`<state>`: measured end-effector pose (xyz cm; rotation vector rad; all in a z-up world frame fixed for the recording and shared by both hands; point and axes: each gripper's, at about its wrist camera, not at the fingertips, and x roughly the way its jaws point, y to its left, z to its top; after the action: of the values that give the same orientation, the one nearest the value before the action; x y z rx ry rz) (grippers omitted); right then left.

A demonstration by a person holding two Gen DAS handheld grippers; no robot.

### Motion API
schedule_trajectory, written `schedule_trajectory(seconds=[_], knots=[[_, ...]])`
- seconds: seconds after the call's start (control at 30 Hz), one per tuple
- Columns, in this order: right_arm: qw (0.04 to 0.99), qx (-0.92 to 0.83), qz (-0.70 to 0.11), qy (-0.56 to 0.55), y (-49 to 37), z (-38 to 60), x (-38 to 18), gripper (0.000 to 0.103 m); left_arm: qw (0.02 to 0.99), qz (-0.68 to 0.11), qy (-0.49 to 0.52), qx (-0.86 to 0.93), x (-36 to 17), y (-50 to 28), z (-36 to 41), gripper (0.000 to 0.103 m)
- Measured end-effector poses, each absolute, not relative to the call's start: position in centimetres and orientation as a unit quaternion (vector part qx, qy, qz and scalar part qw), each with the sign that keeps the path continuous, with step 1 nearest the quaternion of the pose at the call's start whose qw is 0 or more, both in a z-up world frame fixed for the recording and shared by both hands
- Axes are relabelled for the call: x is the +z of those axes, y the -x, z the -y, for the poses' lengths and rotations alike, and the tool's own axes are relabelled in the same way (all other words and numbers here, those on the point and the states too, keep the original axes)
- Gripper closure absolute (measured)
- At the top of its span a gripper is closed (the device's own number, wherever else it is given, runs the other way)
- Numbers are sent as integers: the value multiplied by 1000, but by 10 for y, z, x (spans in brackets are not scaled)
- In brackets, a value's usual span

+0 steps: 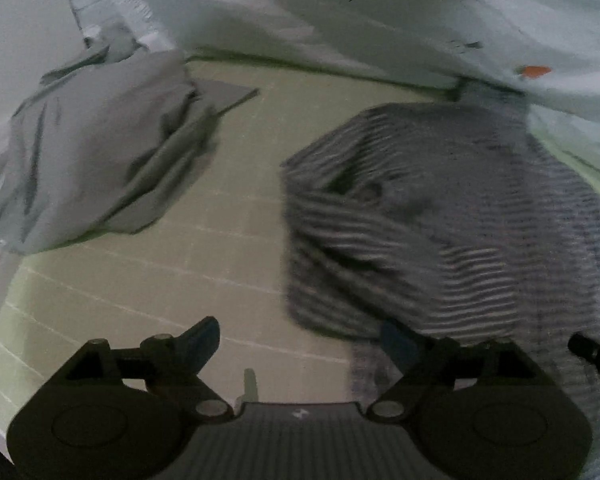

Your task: Fold clothes

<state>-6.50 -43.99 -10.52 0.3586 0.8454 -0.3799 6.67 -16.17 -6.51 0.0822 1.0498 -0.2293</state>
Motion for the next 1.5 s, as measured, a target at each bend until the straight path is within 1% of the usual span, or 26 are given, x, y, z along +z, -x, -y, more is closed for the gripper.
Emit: schedule_trajectory(seconds=[0.03, 0.13, 0.17, 0.2, 0.23, 0.27, 0.33, 0.4, 0.47, 0.5, 0.6, 0.63, 0.8, 0.83, 0.87, 0.9, 0.93, 0.97, 1.0, 1.03, 1.07, 1.2, 1.33, 1.5], knots=[[881, -175, -405, -170, 55, 431, -107, 24, 857, -503, -40, -108, -69, -71, 154, 15], [890, -157, -400, -155, 31, 406, -112, 31, 850, -514, -43, -109, -82, -84, 138, 15], [892, -151, -400, -146, 23, 397, -114, 36, 847, -518, -45, -112, -88, -88, 135, 15], [894, -145, -401, -137, 15, 390, -117, 39, 843, -523, -49, -115, -94, -92, 134, 15], [892, -145, -408, -129, 9, 385, -121, 44, 840, -527, -52, -118, -99, -95, 133, 15], [891, -145, -414, -120, 3, 380, -125, 46, 837, -532, -55, -121, -104, -98, 132, 15], [887, -144, -427, -104, -9, 371, -133, 46, 831, -540, -57, -125, -110, -103, 133, 15], [883, -145, -434, -101, -14, 369, -139, 41, 828, -543, -52, -127, -111, -105, 134, 15], [880, -145, -442, -98, -18, 367, -144, 15, 828, -544, -45, -127, -110, -106, 136, 15], [878, -145, -446, -96, -20, 366, -146, 11, 829, -544, -41, -125, -110, -106, 138, 15], [877, -126, -453, -95, -25, 366, -155, 5, 830, -543, -35, -118, -107, -104, 144, 15], [879, -124, -452, -91, -24, 366, -157, 0, 832, -542, -35, -115, -105, -102, 146, 15], [883, -101, -451, -79, -23, 373, -157, 1, 838, -537, -36, -91, -93, -93, 155, 15], [884, -92, -453, -76, -23, 374, -155, 8, 838, -537, -35, -85, -91, -91, 157, 15], [884, -84, -454, -73, -23, 376, -153, 24, 839, -538, -33, -79, -89, -89, 160, 15], [884, -75, -456, -71, -23, 378, -151, 37, 840, -537, -33, -73, -87, -88, 163, 15], [886, -57, -455, -66, -23, 381, -148, 61, 841, -535, -34, -66, -84, -87, 166, 15], [888, -39, -454, -62, -23, 384, -145, 79, 844, -532, -35, -58, -81, -85, 170, 15], [890, -20, -452, -58, -24, 387, -142, 83, 846, -529, -35, -51, -77, -84, 174, 15], [895, -7, -441, -67, -22, 394, -137, 92, 849, -526, -36, -44, -73, -83, 178, 15], [902, 0, -426, -73, -19, 403, -131, 96, 852, -521, -35, -38, -68, -81, 183, 15], [924, -8, -369, -104, -10, 454, -100, 97, 866, -498, -42, -21, -49, -72, 205, 15], [937, -49, -316, -142, -4, 534, -75, 97, 873, -486, -31, -2, -39, -62, 224, 15], [928, -184, -283, -158, 5, 668, -69, 98, 880, -474, -23, 13, -33, -51, 240, 15]])
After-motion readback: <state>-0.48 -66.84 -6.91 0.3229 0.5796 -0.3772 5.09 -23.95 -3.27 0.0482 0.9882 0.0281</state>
